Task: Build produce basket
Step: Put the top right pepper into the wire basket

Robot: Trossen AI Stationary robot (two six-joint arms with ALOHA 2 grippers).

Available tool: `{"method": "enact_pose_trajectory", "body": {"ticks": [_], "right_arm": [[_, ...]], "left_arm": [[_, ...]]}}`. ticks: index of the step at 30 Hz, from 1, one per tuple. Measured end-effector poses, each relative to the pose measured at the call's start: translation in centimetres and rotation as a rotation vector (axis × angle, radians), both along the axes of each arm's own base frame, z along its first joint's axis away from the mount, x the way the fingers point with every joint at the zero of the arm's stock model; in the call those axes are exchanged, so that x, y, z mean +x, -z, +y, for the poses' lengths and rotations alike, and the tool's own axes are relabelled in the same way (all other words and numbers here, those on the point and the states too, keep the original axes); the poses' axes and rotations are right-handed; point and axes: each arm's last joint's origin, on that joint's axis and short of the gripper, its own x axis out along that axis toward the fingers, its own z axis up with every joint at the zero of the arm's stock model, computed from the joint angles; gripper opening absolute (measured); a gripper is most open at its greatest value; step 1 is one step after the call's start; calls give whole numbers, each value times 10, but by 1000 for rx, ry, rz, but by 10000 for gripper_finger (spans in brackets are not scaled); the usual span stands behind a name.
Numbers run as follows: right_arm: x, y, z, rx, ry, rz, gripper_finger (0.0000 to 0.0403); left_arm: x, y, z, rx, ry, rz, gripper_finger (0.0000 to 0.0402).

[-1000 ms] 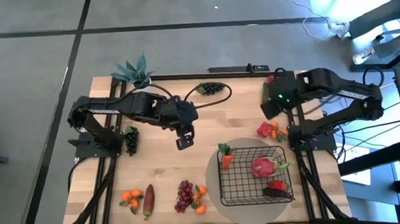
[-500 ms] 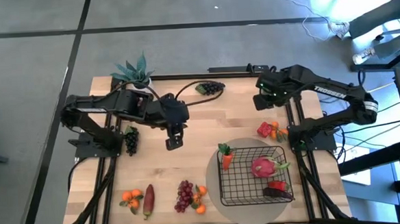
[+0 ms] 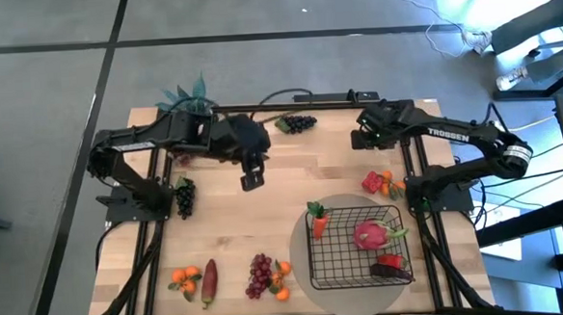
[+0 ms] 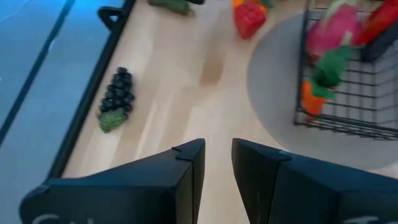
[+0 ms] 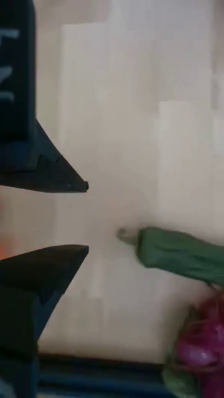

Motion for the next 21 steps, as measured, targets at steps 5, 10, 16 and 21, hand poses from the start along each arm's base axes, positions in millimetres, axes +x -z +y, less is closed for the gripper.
{"method": "enact_pose_trajectory", "body": {"ticks": [5,10,16,21], "right_arm": [[-7,18,-1,-53,56,37,129],[-9,30,0,-75,119,13,129],[-13,43,3,-82,168,-14,129],[-14,55,1,-101,178,4,129]], "left_arm": [[-1,0,22,46,-15,22,69],[-3,0,43,98,-29,48,69],[-6,1,61,88,21,62,69],[-7,0,69,84,58,59,69]]}}
